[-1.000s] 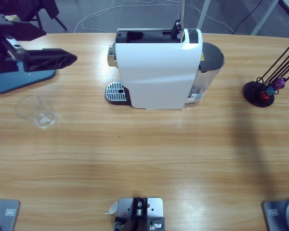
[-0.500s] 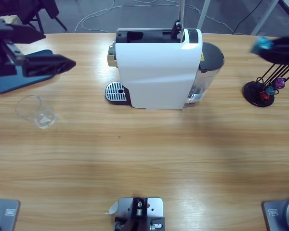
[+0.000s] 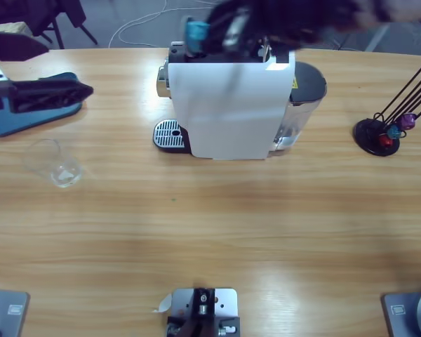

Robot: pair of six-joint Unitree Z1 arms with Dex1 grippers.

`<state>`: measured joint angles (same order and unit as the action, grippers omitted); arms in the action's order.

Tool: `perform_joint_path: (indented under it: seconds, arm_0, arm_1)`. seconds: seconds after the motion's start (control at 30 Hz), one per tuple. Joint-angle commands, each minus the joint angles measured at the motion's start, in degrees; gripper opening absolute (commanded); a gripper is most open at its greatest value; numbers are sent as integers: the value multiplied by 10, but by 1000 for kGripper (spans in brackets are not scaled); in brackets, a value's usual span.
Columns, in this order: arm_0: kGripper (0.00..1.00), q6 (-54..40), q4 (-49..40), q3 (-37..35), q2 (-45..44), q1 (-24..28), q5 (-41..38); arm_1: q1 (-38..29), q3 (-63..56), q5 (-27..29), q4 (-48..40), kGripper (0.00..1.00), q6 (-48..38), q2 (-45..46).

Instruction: Pour coffee

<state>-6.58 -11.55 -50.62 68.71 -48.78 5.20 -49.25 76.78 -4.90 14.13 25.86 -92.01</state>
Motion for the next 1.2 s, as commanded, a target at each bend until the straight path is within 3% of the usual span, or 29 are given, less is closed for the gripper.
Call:
perform_joint_path:
  seconds: [0.03, 0.57, 1.13, 1.2]
  arm_0:
    - [1000, -4, -9, 23, -12, 17, 4]
    - [1000, -4, -9, 25, -11, 17, 5]
    - [1000, -3, -8, 26, -9, 17, 12]
    - [1000, -2, -8, 27, -9, 17, 12]
  arm_1:
    - [-11, 70, 65, 34, 0, 42, -88]
    - [-12, 80, 113, 34, 0, 46, -127]
    - [-4, 62, 119, 33, 0, 28, -135]
    - [-4, 63, 120, 43, 414, 18, -135]
